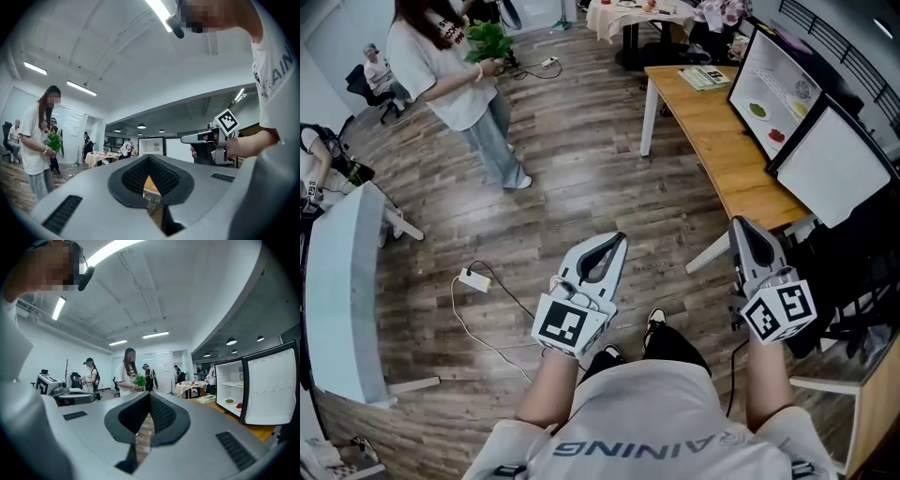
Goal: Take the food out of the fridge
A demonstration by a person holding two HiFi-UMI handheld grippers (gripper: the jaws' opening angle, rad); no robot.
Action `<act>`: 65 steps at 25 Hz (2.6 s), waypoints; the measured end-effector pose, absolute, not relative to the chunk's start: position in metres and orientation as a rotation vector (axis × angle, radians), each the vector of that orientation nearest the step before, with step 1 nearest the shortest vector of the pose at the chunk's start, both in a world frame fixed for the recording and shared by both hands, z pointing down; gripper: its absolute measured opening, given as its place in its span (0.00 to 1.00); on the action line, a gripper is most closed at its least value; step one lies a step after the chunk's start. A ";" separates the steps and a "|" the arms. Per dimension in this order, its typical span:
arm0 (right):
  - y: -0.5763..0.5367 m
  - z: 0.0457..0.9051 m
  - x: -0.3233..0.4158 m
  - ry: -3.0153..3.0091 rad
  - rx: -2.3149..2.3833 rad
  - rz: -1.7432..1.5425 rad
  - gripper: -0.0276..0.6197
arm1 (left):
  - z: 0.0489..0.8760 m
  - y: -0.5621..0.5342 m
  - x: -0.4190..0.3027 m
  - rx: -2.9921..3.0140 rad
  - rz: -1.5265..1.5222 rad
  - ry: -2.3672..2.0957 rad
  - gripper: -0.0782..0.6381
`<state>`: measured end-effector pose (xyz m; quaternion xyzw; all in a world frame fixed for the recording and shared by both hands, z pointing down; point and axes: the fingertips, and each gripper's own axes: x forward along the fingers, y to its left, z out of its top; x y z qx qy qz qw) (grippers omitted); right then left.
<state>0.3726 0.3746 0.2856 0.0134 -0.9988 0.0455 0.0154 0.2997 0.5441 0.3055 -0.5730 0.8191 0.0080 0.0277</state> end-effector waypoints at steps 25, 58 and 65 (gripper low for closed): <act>0.168 0.347 0.223 -3.049 0.117 0.357 0.07 | 0.332 0.331 0.165 -1.876 -0.055 2.594 0.12; 0.037 0.326 0.017 -3.027 0.620 0.330 0.07 | 0.309 0.147 -0.096 -2.260 -0.082 2.153 0.12; 0.020 0.330 0.024 -2.941 0.907 0.339 0.07 | 0.311 0.108 -0.108 -2.459 -0.045 1.917 0.12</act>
